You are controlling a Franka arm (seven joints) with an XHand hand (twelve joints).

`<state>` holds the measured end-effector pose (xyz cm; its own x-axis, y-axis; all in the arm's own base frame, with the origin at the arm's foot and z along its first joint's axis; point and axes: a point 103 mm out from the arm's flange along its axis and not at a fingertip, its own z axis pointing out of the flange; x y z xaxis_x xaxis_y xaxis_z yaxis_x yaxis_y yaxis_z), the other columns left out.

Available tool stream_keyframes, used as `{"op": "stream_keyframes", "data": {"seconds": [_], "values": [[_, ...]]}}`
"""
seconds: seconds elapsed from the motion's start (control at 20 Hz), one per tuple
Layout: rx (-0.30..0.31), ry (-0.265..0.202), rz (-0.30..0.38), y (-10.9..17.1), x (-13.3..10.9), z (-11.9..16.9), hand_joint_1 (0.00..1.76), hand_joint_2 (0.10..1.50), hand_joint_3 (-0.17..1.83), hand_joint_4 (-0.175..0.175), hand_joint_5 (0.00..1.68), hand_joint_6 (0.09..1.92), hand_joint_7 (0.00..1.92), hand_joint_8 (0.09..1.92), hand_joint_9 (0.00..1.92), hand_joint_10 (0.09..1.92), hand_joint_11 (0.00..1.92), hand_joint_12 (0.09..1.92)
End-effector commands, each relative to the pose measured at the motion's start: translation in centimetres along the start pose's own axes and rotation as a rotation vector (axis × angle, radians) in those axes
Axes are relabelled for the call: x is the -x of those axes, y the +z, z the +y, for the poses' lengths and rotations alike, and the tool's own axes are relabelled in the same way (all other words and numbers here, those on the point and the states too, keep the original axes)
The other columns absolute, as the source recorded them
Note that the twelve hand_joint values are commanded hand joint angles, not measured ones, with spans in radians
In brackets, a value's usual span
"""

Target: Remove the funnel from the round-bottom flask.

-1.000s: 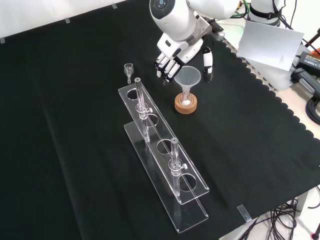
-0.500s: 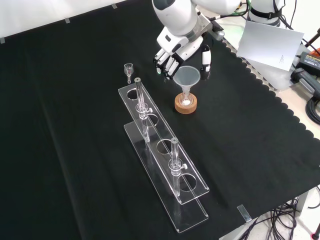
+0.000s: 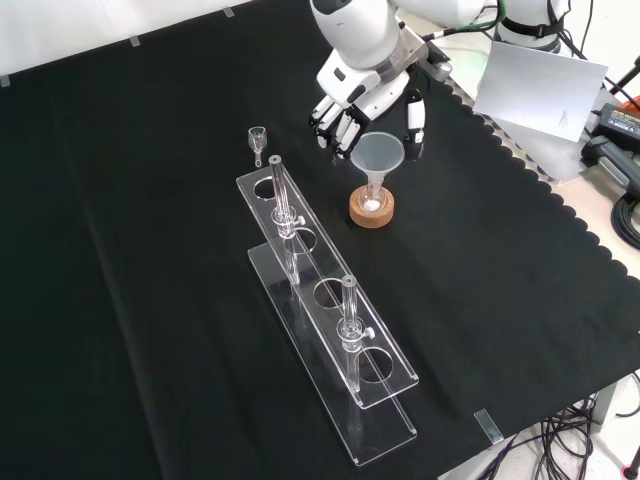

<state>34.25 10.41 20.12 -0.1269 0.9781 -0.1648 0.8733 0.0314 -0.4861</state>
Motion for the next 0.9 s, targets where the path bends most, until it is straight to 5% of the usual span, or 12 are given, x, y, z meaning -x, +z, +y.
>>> {"op": "stream_keyframes", "data": {"seconds": [0.05, 0.9], "values": [[0.008, 0.0, -0.001, 0.0, -0.1, 0.0, 0.83, 0.68, 0.05, -0.018, 0.62, 0.09, 0.76, 0.46, 0.18, 0.93, 0.0, 1.34], [0.096, 0.005, 0.017, -1.5, 0.0, 0.2, 0.86, 0.66, 0.12, 0.026, 0.77, 0.09, 0.98, 0.36, 0.39, 0.69, 0.0, 1.39]]}}
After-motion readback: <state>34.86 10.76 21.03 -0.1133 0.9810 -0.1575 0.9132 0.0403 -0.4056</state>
